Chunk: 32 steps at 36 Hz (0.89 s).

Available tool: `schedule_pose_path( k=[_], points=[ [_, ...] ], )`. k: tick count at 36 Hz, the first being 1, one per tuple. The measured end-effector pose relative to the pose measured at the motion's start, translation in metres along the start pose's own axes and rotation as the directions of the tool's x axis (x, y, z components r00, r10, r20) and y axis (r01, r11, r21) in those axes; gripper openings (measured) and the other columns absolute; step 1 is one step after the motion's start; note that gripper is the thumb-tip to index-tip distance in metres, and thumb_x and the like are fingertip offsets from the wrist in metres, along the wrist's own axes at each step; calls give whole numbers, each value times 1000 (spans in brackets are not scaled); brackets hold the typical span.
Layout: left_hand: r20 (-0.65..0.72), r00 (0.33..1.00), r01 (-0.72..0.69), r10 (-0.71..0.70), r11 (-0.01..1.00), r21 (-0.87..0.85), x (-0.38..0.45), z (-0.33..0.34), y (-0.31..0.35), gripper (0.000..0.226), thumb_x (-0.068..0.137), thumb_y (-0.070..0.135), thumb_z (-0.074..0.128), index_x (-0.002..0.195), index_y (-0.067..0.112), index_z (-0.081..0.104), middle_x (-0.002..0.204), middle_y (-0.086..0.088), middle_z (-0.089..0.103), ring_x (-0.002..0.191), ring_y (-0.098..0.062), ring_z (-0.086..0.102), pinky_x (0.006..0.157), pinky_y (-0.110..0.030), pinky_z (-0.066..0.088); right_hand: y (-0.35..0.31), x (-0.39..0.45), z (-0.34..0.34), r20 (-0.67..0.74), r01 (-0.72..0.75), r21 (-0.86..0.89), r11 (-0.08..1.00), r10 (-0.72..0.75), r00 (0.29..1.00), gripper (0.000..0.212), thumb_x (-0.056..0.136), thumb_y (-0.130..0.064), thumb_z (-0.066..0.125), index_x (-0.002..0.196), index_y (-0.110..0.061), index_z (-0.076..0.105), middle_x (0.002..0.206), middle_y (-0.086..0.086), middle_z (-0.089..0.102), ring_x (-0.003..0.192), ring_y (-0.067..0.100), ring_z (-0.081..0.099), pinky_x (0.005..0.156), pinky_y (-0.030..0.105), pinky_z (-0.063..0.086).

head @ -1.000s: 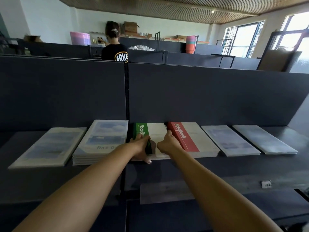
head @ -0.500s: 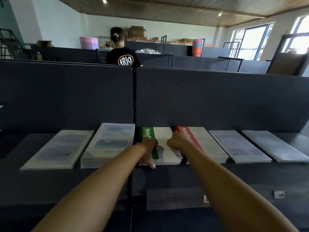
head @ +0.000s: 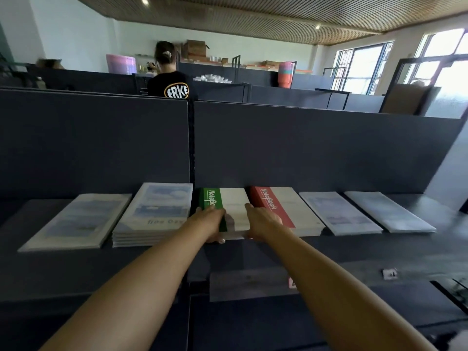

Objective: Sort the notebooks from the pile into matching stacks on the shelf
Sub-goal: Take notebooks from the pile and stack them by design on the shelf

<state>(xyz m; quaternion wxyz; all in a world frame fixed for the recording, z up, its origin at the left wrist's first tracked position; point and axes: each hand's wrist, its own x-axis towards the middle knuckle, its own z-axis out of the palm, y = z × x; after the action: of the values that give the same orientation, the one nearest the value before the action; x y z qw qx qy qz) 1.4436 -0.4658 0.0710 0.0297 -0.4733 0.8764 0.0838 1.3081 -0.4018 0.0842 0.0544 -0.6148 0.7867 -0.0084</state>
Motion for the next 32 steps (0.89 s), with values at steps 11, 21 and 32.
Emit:
schedule_pose_path(
  k=[11,21,32],
  points=[
    [-205,979,-12,15,1000,16,-25,-8,-12,70,87,57,57,144,23,33,146,-5,38,131,-27,38,101,-43,40,-1,-11,0,-115,29,75,997,-20,993,66,85,-47,66,136,-14,38,128,9,53,117,29,51,91,40,45],
    [-339,937,83,-83,996,-16,-52,-4,-20,56,98,56,31,139,20,40,140,-5,45,128,-25,41,97,-39,40,2,-31,0,-207,20,77,997,-3,978,55,93,-44,55,137,-14,40,136,9,47,127,29,43,97,41,44],
    [-397,900,184,-179,983,-28,-85,-5,-28,50,99,52,31,132,19,48,134,-3,50,123,-23,45,91,-37,41,-8,-33,-7,-223,94,41,995,-83,971,50,95,-44,51,136,-16,42,136,7,49,127,27,42,103,40,36]
  ],
)
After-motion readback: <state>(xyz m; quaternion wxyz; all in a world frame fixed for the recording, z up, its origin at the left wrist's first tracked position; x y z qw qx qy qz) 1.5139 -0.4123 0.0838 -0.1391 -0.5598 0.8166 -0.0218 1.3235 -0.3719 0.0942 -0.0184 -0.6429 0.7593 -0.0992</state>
